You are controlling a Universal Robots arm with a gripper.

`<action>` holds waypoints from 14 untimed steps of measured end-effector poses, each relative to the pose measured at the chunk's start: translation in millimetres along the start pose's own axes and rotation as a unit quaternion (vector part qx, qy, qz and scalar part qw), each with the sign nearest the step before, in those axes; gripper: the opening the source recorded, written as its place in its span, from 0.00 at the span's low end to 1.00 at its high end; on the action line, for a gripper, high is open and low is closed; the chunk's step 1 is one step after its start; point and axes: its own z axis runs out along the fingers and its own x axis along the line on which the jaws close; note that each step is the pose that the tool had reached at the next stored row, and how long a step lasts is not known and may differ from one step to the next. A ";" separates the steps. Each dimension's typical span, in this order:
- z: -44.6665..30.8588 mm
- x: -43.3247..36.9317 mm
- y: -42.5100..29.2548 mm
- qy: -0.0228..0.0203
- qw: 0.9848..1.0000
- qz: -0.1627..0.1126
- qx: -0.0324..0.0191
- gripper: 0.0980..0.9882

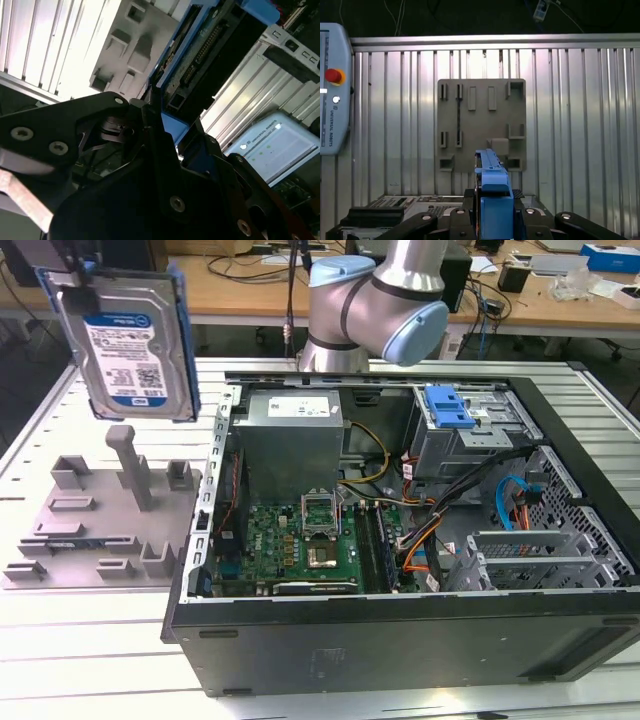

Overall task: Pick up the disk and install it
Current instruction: 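Pick up the disk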

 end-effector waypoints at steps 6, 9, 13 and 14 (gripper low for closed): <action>-2.0 13.3 -37.8 0.000 1.000 0.000 0.000 0.30; -2.9 18.7 -53.3 0.000 1.000 0.000 -0.001 0.30; -4.5 27.4 -79.8 0.000 1.000 0.000 -0.001 0.30; -4.8 29.3 -85.5 0.000 1.000 0.000 -0.001 0.30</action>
